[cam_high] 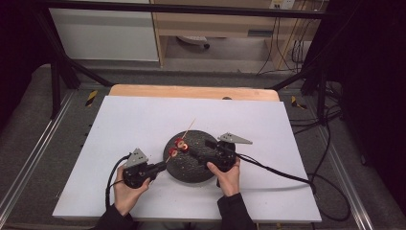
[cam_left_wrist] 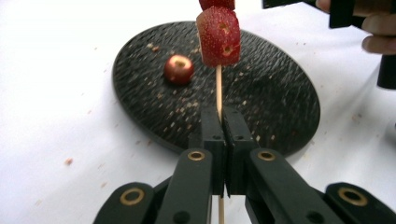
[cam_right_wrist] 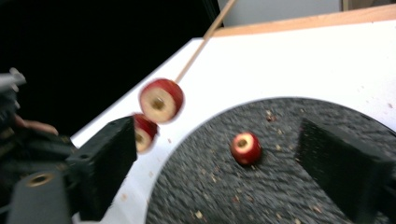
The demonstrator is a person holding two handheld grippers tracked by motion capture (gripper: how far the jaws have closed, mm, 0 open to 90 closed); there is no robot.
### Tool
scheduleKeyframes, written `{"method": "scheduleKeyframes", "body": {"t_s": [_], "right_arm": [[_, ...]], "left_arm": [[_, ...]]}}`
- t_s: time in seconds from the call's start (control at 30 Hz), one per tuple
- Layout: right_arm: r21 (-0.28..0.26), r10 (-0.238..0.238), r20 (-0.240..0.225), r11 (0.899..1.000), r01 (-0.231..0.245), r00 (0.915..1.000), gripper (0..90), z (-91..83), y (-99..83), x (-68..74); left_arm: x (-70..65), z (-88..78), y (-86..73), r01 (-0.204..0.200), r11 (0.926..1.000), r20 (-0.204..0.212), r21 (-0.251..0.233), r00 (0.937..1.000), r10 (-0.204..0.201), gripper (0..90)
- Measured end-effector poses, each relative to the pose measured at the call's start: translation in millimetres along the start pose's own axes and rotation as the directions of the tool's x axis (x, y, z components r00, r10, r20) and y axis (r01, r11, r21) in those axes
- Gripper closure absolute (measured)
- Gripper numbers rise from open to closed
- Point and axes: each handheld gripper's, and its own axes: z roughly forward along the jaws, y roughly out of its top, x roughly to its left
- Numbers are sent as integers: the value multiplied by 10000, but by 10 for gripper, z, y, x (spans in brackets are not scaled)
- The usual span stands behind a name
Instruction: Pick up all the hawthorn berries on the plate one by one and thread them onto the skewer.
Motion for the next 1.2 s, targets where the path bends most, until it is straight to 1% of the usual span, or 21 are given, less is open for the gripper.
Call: {"method": "scheduleKeyframes", "body": {"t_s": [0.03, 0.07, 0.17, 0.27, 0.37, 0.43, 0.53, 0.63, 0.77, 0.8, 0.87, 0.9, 1.0, 1.07, 1.17, 1.2], "right_arm": [[134, -88, 36, 9999, 88, 10000, 108, -4, -3, -1], [323, -299, 102, 9990, 295, 9995, 94, -9, -6, -9], [968, -709, 219, 9929, 685, 9972, 55, -23, -8, -30], [1548, -961, 206, 9837, 917, 9952, 38, -34, -9, -42], [2013, -1143, 346, 9739, 1051, 9928, 25, -45, -6, -50], [2273, -1367, 432, 9659, 1235, 9897, 23, -55, -1, -61], [2557, -1474, 516, 9580, 1295, 9877, 20, -62, 4, -67], [2759, -1581, 559, 9514, 1370, 9858, 21, -66, 11, -72], [2974, -1623, 580, 9447, 1381, 9850, 23, -64, 36, -78], [3017, -1716, 570, 9420, 1469, 9835, 23, -61, 45, -80], [3045, -1690, 542, 9414, 1449, 9841, 26, -56, 65, -80], [3112, -1736, 570, 9388, 1477, 9832, 25, -48, 79, -76], [3507, -2104, 648, 9200, 1751, 9755, 26, -1, 137, -37], [3609, -2164, 564, 9146, 1822, 9747, 28, 46, 184, -12], [3911, -2301, 592, 9006, 1895, 9714, 30, 132, 260, 20], [4013, -2401, 630, 8948, 1957, 9687, 31, 164, 284, 24]], "left_arm": [[18, -25, -14, 17, 10000, -11, 27, 10000, -17, 885], [36, -51, -27, 42, 10000, -4, 46, 10000, -42, 885], [95, -124, -69, 99, 9999, -39, 127, 9999, -98, 885], [154, -191, -112, 154, 9997, -68, 185, 9999, -153, 885], [198, -254, -167, 91, 9997, -23, 248, 10000, -91, 884], [218, -289, -208, 71, 9996, -37, 291, 10000, -70, 885], [252, -331, -277, 69, 9990, -19, 446, 10000, -68, 884], [293, -368, -350, 174, 9983, -21, 555, 9998, -173, 885], [342, -432, -416, 258, 9980, -115, 580, 9996, -251, 885], [356, -446, -429, 221, 9978, -163, 628, 9996, -212, 884], [372, -462, -457, 288, 9975, -142, 642, 9995, -280, 885], [376, -464, -468, 278, 9975, -108, 652, 9996, -271, 884], [380, -477, -476, 230, 9976, -88, 656, 9997, -225, 885], [380, -488, -478, 221, 9979, -113, 616, 9997, -214, 885], [381, -495, -478, 239, 9978, -98, 616, 9997, -233, 884], [380, -494, -477, 251, 9979, -97, 604, 9997, -245, 884]]}}
